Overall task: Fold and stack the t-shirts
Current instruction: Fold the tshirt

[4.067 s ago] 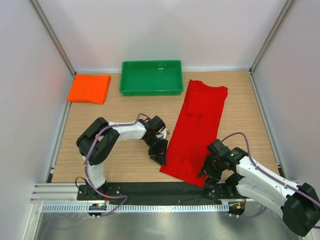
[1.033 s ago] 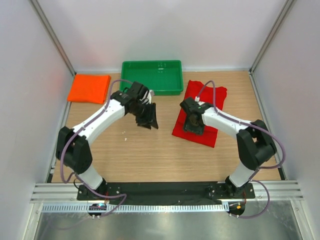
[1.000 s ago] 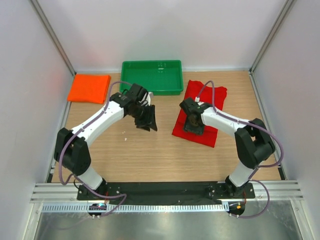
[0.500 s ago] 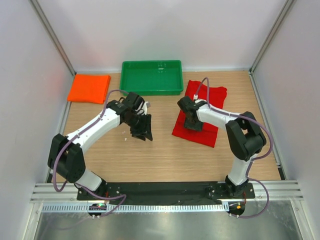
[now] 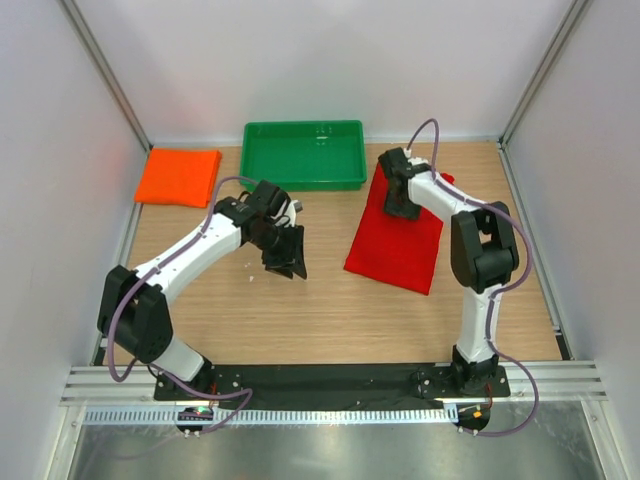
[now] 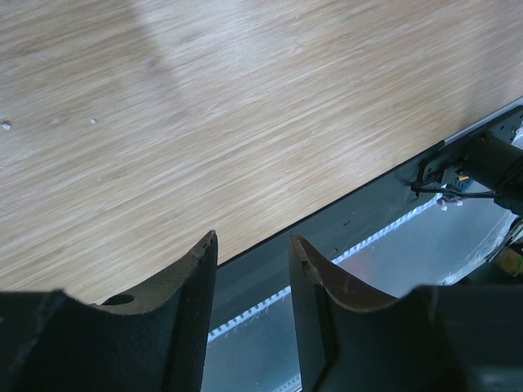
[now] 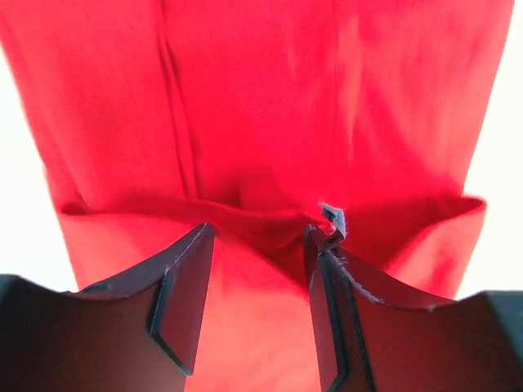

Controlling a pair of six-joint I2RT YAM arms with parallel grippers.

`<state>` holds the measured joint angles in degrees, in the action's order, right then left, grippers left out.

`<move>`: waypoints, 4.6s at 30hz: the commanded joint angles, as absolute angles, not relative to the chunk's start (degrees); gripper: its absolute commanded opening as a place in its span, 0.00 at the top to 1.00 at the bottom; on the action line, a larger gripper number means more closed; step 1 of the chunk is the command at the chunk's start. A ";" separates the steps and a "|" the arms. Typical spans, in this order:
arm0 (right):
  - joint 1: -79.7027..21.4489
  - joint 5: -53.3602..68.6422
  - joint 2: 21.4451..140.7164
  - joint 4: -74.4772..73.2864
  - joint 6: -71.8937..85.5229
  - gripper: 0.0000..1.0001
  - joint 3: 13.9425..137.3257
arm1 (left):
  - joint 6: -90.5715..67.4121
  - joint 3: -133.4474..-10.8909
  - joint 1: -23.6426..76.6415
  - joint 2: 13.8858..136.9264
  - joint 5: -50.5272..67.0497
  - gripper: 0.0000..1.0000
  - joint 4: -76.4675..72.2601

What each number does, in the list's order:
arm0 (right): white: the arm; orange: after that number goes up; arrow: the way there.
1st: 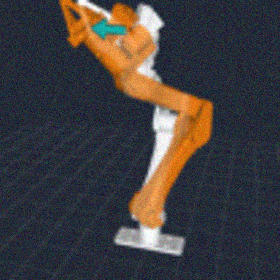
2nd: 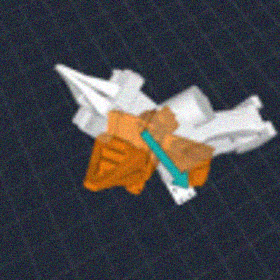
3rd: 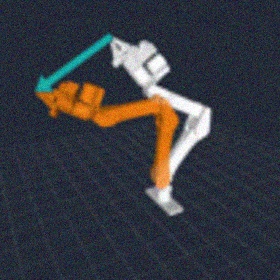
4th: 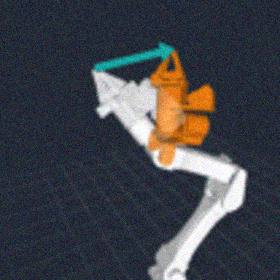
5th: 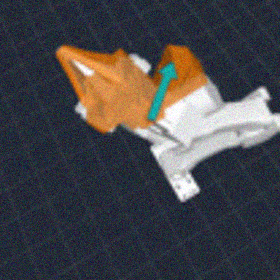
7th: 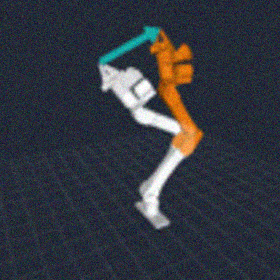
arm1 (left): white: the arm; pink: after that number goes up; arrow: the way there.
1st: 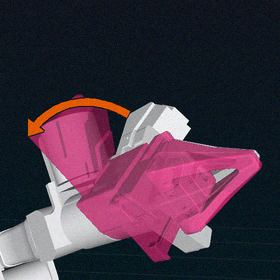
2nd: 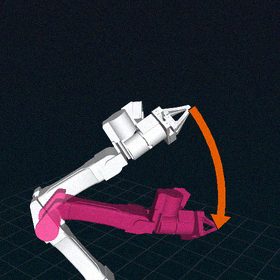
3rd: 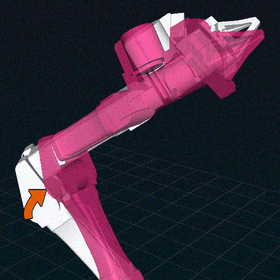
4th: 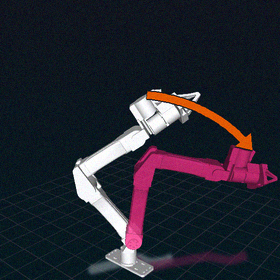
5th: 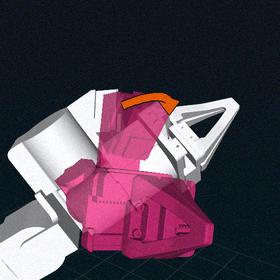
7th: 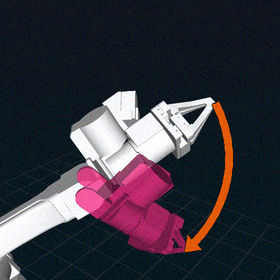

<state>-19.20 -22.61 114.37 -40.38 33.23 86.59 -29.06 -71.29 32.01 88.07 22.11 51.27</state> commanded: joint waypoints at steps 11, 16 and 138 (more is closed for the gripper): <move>-17.05 -16.36 105.32 -51.62 25.93 0.41 93.64 | -29.00 -80.59 32.08 99.21 30.84 0.57 43.18; -16.35 -6.87 91.95 -43.43 27.86 0.43 72.12 | -31.19 -89.19 32.52 110.97 33.57 0.58 36.75; -35.44 15.59 78.24 -40.46 34.83 0.26 52.41 | -30.94 -57.57 24.70 79.28 26.80 0.48 51.69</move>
